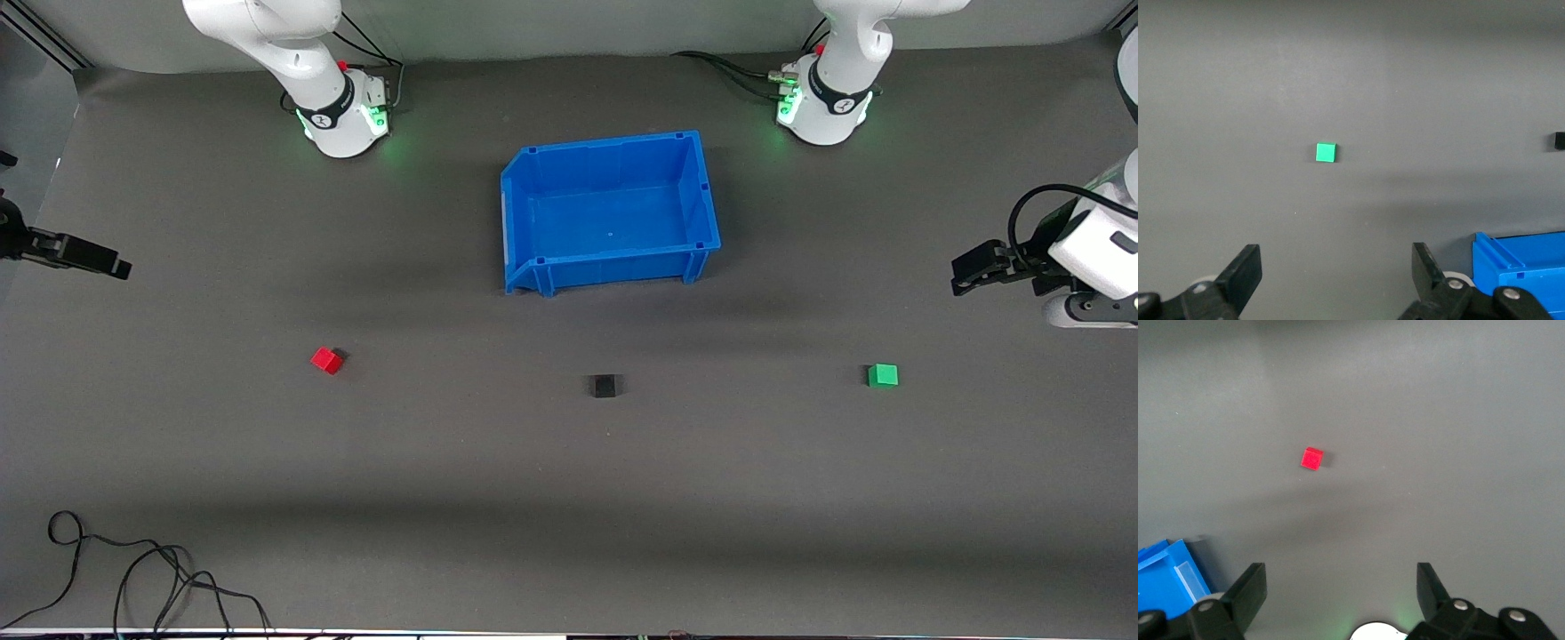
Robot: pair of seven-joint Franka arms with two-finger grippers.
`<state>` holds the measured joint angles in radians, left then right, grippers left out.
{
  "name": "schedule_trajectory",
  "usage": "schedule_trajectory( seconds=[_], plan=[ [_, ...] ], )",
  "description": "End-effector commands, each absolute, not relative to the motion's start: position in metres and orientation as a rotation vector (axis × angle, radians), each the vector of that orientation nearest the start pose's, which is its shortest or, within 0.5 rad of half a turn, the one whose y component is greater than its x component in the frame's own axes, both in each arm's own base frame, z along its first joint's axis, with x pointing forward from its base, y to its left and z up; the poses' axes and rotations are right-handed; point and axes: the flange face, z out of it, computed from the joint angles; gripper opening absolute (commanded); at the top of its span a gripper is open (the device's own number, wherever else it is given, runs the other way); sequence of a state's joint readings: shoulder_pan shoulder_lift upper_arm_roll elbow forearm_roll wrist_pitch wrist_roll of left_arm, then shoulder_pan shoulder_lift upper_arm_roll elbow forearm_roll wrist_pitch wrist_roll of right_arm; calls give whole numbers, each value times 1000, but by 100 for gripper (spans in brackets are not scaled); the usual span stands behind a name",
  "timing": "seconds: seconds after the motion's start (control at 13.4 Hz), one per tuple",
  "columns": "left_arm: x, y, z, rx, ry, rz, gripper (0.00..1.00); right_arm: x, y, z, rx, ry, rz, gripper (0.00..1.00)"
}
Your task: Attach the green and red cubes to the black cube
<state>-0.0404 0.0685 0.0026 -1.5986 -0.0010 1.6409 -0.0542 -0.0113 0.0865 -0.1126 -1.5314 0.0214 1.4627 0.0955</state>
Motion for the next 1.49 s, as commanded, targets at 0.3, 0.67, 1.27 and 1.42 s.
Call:
schedule_trajectory(
  seconds=[0.3,0.67,1.27,1.42],
  plan=[
    [577,1,584,-3022,-910,53,100,572,-48,486,-3020,622,268,96],
    [588,22,576,-2800,-1509,87,100,583,-45,408,-2953,911,364,96],
    [608,82,495,-2442,-2155,406,100,587,2,280,-2964,1007,290,95],
    [611,91,451,-2426,-2228,426,100,579,15,251,-2981,982,253,95]
  ],
)
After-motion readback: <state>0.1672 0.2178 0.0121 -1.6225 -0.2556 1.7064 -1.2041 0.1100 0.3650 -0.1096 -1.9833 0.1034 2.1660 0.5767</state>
